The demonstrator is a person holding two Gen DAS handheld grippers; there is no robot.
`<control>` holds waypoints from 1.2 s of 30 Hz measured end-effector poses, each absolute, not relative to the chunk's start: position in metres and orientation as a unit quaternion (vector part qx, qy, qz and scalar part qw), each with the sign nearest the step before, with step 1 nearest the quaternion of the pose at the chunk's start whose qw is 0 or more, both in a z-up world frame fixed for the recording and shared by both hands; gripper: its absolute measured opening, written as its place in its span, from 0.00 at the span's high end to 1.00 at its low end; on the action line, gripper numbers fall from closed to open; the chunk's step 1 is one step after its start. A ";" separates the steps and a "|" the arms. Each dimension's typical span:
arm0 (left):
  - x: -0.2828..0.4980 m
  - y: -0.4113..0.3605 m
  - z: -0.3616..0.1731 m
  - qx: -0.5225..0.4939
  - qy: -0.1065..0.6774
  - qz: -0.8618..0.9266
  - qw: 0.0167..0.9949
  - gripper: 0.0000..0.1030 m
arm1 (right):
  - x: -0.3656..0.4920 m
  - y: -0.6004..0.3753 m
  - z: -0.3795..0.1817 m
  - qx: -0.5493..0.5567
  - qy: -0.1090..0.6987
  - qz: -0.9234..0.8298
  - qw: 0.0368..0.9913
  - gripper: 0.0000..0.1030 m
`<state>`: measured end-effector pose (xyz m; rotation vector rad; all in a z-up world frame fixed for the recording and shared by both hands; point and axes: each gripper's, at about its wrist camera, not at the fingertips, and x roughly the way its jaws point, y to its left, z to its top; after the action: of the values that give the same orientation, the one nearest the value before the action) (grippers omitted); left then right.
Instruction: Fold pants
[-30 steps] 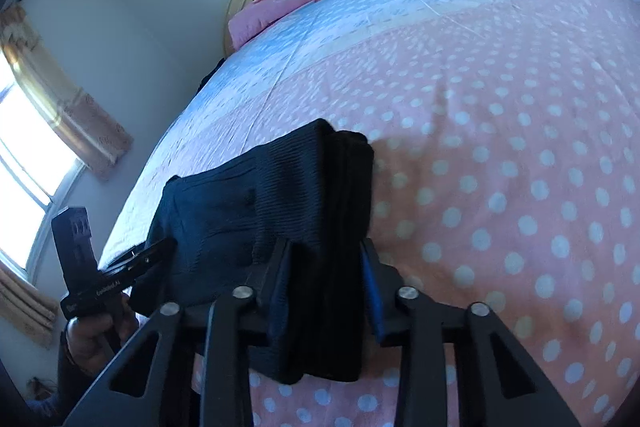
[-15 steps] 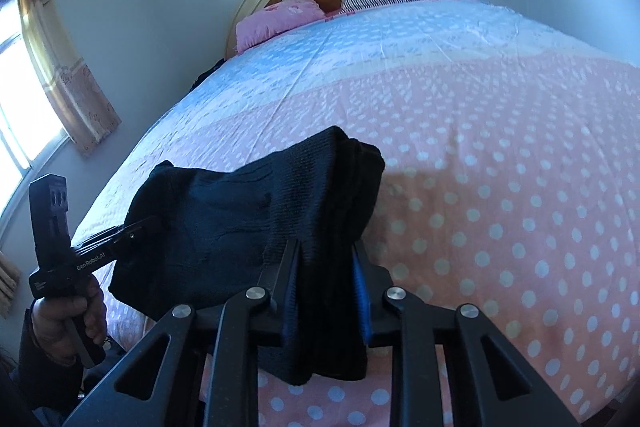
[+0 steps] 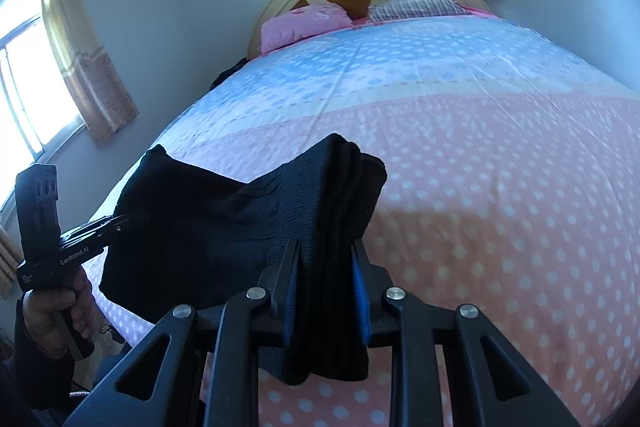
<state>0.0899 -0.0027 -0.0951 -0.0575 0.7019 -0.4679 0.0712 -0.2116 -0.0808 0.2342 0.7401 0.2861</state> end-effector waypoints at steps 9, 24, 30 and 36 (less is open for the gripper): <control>0.095 0.034 -0.081 -0.020 0.333 -0.188 0.924 0.82 | 0.105 -0.169 -0.062 0.092 0.351 0.177 0.915 0.76; 0.095 0.109 -0.086 -0.028 0.340 -0.117 0.933 0.83 | 0.164 -0.075 -0.059 0.082 0.366 0.243 0.895 0.77; 0.090 0.138 -0.090 -0.030 0.344 -0.087 0.935 0.83 | 0.184 -0.033 -0.059 0.068 0.373 0.269 0.885 0.77; 0.084 0.167 -0.092 -0.041 0.340 -0.065 0.937 0.83 | 0.199 0.008 -0.061 0.054 0.380 0.286 0.878 0.77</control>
<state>0.0839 0.1667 -0.0916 -0.0844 0.6940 -0.1325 0.1992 0.0075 -0.0614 0.1130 0.7919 0.5974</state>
